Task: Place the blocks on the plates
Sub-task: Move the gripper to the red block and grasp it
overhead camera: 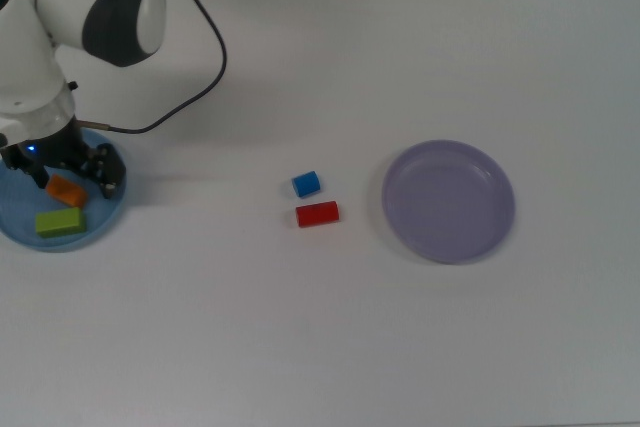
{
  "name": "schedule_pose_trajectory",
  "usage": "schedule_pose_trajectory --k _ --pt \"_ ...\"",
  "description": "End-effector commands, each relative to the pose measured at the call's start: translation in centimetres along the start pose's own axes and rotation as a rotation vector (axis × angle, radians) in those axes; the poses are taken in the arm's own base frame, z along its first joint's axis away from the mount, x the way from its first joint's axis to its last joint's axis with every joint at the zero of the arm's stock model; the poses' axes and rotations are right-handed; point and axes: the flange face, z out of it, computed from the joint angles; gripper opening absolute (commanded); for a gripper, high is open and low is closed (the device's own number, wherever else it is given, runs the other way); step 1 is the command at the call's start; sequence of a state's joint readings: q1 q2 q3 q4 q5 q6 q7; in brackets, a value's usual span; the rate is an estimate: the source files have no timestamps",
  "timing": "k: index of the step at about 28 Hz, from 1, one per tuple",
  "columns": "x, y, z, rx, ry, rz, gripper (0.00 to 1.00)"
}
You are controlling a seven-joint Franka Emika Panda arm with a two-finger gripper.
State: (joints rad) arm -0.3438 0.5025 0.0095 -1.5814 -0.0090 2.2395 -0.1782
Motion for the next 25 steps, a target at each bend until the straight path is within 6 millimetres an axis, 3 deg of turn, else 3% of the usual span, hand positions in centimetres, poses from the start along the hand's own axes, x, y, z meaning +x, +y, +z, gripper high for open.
schedule_pose_trajectory --k 1,2,6,7,11,12,17,18,25 --pt "-0.2 -5.8 -2.5 0.017 -0.018 -0.037 1.0" --pt "-0.1 -8.5 -2.6 0.024 -0.02 -0.063 1.0" --pt "0.0 -14.2 -2.7 0.033 -0.024 -0.097 1.0" --pt "-0.1 -16.7 -2.7 0.039 -0.025 -0.11 1.0" --pt "-0.5 -20.9 -2.9 0.047 -0.029 -0.156 1.0" --pt "-0.8 -22.8 -2.8 0.05 -0.033 -0.182 1.0" --pt "-1.7 -26.7 -1.9 0.056 -0.05 -0.23 1.0" --pt "-2.1 -28.3 -1.5 0.056 -0.056 -0.25 1.0" --pt "-3.3 -31.9 1.8 0.047 -0.093 -0.294 1.0"
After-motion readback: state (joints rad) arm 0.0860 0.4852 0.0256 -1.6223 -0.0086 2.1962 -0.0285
